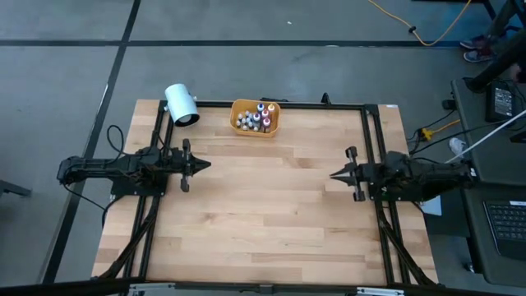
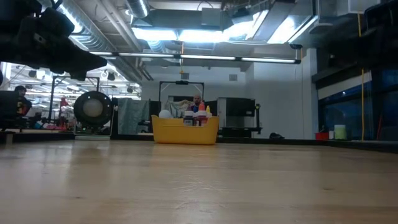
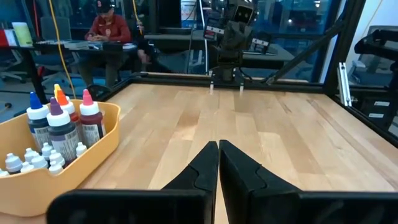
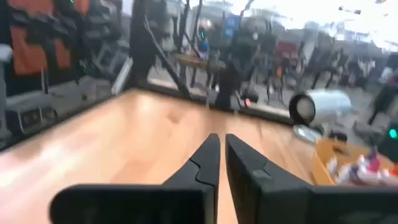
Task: Pick & Place food coloring
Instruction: Return to Home Position
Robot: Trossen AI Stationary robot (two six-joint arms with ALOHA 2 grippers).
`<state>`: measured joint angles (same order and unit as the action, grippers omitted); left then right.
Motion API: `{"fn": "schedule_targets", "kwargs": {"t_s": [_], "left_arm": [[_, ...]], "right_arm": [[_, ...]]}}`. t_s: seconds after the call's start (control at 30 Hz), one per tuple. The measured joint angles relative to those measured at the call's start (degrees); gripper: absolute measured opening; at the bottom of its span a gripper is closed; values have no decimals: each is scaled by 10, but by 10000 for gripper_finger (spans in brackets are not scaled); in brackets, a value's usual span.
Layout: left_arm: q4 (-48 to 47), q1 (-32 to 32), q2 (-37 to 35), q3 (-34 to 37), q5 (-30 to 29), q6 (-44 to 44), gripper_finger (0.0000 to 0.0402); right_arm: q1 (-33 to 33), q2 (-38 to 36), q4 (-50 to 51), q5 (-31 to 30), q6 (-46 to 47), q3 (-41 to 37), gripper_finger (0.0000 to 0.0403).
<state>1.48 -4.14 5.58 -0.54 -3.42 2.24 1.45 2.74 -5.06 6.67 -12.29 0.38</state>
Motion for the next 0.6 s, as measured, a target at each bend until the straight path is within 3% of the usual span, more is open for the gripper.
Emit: {"fn": "schedule_targets", "kwargs": {"t_s": [0.6], "left_arm": [[0, 0, 0, 0, 0, 0, 9]], "right_arm": [[0, 3, 32, -8, -1, 0, 43]]}}
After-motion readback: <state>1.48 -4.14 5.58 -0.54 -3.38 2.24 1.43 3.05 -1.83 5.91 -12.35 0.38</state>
